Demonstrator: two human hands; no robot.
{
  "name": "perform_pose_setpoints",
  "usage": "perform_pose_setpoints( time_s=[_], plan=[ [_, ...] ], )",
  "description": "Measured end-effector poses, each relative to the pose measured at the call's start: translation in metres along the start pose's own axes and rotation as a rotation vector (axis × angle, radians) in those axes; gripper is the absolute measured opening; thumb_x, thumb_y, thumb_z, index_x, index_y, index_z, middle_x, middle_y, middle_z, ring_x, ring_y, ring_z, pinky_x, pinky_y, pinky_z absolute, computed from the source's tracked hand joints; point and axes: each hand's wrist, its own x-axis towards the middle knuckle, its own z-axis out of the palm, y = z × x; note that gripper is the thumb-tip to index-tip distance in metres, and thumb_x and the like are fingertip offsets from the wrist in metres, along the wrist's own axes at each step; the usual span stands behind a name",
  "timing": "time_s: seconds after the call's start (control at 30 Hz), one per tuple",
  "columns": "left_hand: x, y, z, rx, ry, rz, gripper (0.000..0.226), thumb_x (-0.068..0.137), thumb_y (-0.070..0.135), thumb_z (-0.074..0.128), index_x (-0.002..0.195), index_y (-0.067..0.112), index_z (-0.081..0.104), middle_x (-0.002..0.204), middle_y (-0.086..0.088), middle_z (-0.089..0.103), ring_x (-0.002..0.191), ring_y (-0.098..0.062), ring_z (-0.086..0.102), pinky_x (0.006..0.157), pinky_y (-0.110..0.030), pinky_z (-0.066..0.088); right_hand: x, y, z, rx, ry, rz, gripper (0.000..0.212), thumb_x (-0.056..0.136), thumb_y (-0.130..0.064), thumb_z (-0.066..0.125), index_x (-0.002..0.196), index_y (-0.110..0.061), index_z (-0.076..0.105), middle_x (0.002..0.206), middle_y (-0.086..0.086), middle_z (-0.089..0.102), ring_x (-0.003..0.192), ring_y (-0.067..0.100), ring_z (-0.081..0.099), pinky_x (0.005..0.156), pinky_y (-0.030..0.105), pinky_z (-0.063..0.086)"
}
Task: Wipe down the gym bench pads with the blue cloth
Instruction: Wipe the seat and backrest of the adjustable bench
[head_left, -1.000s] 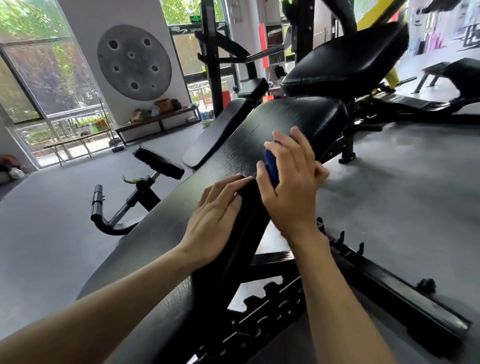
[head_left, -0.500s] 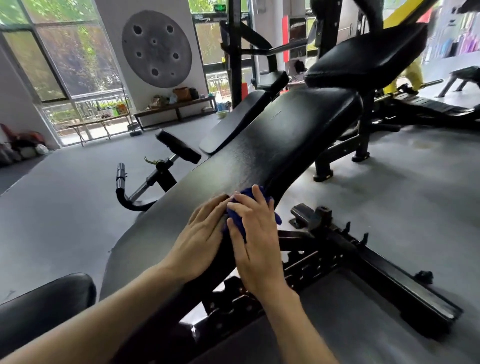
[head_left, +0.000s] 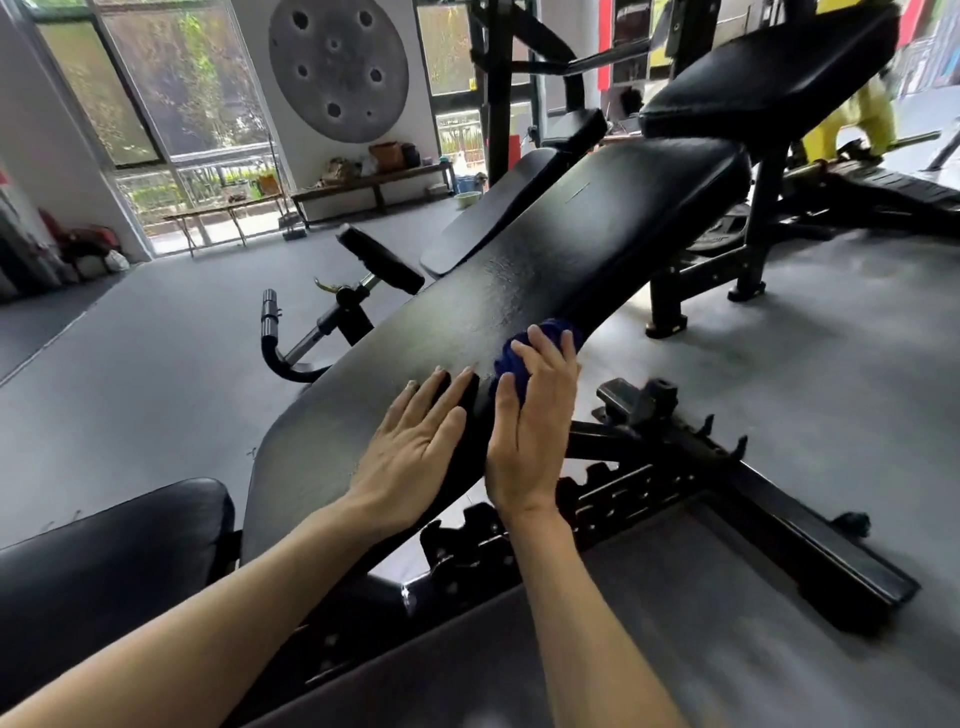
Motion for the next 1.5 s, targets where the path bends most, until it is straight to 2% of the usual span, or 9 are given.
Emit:
perform_pose_setpoints(
  time_s=[0.17,0.3,0.47,0.67,0.8,1.03,1.27,1.37,1.5],
  plan=[
    [-0.004,-0.027,-0.006,-0.015,-0.017,0.056,0.047,0.096,0.065,0.009,0.143,0.066,0.007,0.158,0.038,-0.007,0.146,0.016,-0.017,0.127,-0.026,-0.005,-0.052,-0.014,0.003,0.012,-0.072,-0.057,0.038,0.102,-0.01,0.052,0.139,-0.005,0.052,0.157,0.0,0.037,0.154,0.027,0.016,0.121,0.051,0.028],
    [-0.009,-0.031,-0.003,-0.019,0.04,0.13,0.05,0.098,0.057,0.005,0.147,0.054,0.01,0.157,0.036,-0.002,0.147,0.015,-0.013,0.126,-0.022,-0.004,-0.076,-0.01,0.0,-0.058,-0.218,-0.232,0.039,0.099,-0.005,0.06,0.137,-0.003,0.057,0.153,0.005,0.046,0.152,0.031,0.022,0.115,0.056,0.035],
    [-0.009,-0.035,0.003,-0.002,0.066,0.057,0.05,0.101,0.057,0.009,0.151,0.054,0.01,0.162,0.032,0.0,0.15,0.011,-0.011,0.127,-0.027,-0.002,-0.007,0.012,-0.029,-0.216,-0.372,-0.473,0.025,0.101,-0.01,0.053,0.123,-0.005,0.064,0.14,0.006,0.058,0.151,0.023,0.026,0.123,0.05,0.022],
    [-0.017,-0.026,0.006,0.064,0.114,0.038,0.049,0.104,0.054,0.008,0.153,0.056,0.01,0.165,0.028,0.002,0.149,0.012,-0.012,0.126,-0.024,-0.005,0.082,0.025,-0.034,-0.286,-0.253,-0.263,0.019,0.102,-0.013,0.046,0.112,-0.009,0.062,0.126,0.003,0.062,0.149,0.025,0.029,0.127,0.042,0.008],
    [-0.035,-0.031,0.015,0.134,0.195,0.028,0.053,0.103,0.058,0.005,0.155,0.051,0.008,0.166,0.025,0.003,0.151,0.009,-0.009,0.127,-0.027,-0.003,0.041,0.004,-0.02,-0.247,-0.196,-0.256,0.013,0.098,-0.004,0.052,0.105,-0.008,0.062,0.115,0.005,0.063,0.14,0.025,0.041,0.125,0.043,0.015],
    [-0.081,-0.062,0.028,0.205,0.312,0.169,0.06,0.106,0.028,0.038,0.16,0.008,0.025,0.168,-0.004,0.023,0.156,-0.014,0.018,0.123,-0.045,0.029,-0.095,-0.018,0.001,-0.272,-0.404,-0.421,0.036,0.098,-0.01,0.055,0.133,-0.006,0.061,0.144,0.006,0.055,0.15,0.024,0.028,0.123,0.049,0.021],
    [-0.132,-0.11,0.031,0.334,0.299,0.117,0.059,0.107,0.033,0.038,0.163,0.023,0.02,0.17,0.005,0.015,0.157,-0.016,0.014,0.125,-0.046,0.022,-0.03,0.006,-0.028,-0.454,-0.578,-0.804,0.037,0.094,-0.003,0.058,0.13,-0.007,0.063,0.14,0.009,0.058,0.145,0.029,0.039,0.123,0.047,0.024],
    [-0.133,-0.111,0.046,0.282,0.392,0.043,0.055,0.107,0.033,0.038,0.161,0.027,0.028,0.168,0.008,0.024,0.156,-0.014,0.017,0.124,-0.047,0.025,0.001,0.01,-0.041,-0.486,-0.542,-0.778,0.027,0.098,-0.01,0.059,0.124,-0.006,0.064,0.136,0.009,0.06,0.142,0.029,0.044,0.122,0.049,0.025],
    [-0.131,-0.103,0.058,0.267,0.501,-0.021,0.052,0.106,0.031,0.038,0.158,0.028,0.035,0.164,0.01,0.032,0.154,-0.011,0.024,0.124,-0.044,0.026,-0.023,0.001,-0.025,-0.402,-0.36,-0.519,0.026,0.101,-0.01,0.052,0.123,-0.003,0.062,0.133,0.009,0.06,0.142,0.031,0.041,0.122,0.052,0.024]
  ],
)
